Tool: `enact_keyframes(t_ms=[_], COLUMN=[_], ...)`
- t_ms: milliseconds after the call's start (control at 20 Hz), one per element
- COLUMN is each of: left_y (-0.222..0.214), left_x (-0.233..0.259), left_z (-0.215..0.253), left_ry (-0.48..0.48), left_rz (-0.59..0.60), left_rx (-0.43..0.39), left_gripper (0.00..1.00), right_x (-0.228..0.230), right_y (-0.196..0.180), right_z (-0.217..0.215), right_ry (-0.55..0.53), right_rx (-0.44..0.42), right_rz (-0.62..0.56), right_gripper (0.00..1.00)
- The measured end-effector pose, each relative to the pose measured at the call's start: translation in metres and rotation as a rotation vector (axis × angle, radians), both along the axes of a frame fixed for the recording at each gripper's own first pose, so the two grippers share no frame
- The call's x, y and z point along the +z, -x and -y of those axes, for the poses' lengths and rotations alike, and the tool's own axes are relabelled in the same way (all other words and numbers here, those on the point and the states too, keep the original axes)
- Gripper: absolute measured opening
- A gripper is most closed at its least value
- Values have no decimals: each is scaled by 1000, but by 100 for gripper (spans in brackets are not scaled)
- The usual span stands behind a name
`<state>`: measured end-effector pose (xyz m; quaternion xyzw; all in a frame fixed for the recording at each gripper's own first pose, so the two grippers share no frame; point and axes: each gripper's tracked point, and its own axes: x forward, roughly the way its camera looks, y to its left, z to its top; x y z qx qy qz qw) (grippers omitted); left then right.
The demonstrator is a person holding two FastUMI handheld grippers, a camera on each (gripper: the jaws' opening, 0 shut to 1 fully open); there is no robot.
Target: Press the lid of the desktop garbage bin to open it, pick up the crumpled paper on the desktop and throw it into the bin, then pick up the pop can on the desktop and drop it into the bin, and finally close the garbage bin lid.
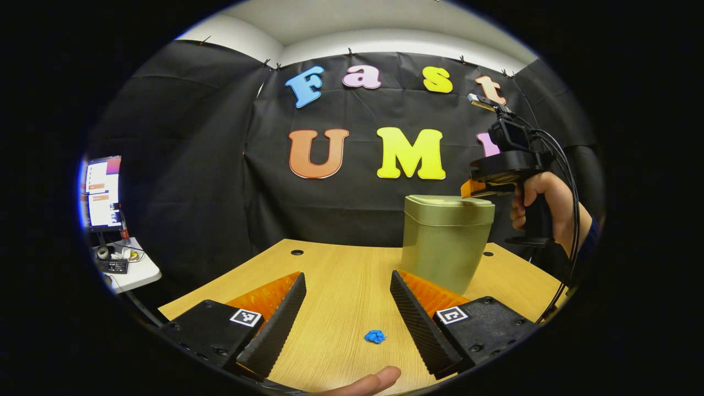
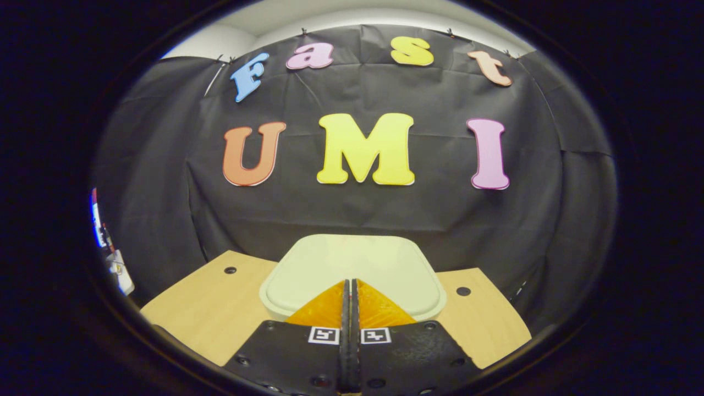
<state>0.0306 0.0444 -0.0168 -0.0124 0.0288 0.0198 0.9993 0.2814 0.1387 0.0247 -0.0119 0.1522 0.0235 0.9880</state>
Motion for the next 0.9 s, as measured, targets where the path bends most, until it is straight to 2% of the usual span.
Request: enact_keyframes(t_ms=[250,550,900], left_y=[0,0,-7], left_x=[1,0,-10], left_z=[-4,-5,-3], left_ry=[15,15,17], left_rz=[-1,-5,-35], left_rx=[1,5,0], left_gripper=[99,99,99], right_x=[-8,-9,36], right_y=[-5,1,17], right_z=[3,3,13], right_ry=[-18,26,-78], right_rx=[-39,-58,-15], right_rz=[-51,-97,53], right_gripper=[0,1,0])
